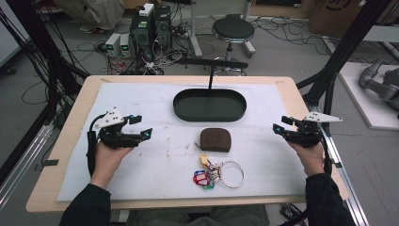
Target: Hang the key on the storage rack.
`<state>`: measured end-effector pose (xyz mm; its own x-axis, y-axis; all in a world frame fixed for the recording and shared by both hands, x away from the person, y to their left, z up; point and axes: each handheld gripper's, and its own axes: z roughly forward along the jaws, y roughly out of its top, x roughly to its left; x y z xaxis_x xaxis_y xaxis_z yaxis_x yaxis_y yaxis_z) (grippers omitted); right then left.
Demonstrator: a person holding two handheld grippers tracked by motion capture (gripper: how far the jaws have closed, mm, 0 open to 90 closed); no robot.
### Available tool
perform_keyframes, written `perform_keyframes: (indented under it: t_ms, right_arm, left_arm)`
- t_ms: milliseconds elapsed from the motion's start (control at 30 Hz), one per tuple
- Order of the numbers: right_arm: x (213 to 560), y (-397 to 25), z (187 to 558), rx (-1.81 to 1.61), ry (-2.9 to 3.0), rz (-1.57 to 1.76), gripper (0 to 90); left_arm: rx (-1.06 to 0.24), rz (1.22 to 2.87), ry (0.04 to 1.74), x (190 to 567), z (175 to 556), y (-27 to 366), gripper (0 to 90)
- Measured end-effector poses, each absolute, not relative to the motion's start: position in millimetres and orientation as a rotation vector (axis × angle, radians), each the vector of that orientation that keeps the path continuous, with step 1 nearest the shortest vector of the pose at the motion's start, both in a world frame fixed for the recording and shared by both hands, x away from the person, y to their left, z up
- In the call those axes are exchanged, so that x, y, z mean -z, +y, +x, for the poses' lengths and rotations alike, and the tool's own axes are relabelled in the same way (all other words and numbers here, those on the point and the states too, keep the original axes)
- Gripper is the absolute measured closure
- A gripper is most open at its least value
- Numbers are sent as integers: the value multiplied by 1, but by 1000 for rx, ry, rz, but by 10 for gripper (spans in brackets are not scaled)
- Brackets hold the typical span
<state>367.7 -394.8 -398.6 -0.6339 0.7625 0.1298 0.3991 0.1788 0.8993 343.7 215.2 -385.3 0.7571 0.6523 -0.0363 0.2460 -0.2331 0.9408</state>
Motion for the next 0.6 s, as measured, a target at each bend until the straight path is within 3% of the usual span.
perform_keyframes:
  t_ms: [600]
  right_arm:
    - [404, -391, 351, -1506, 2195, 1042, 454]
  left_arm:
    - [-429, 1834, 678, 390, 358, 202, 302]
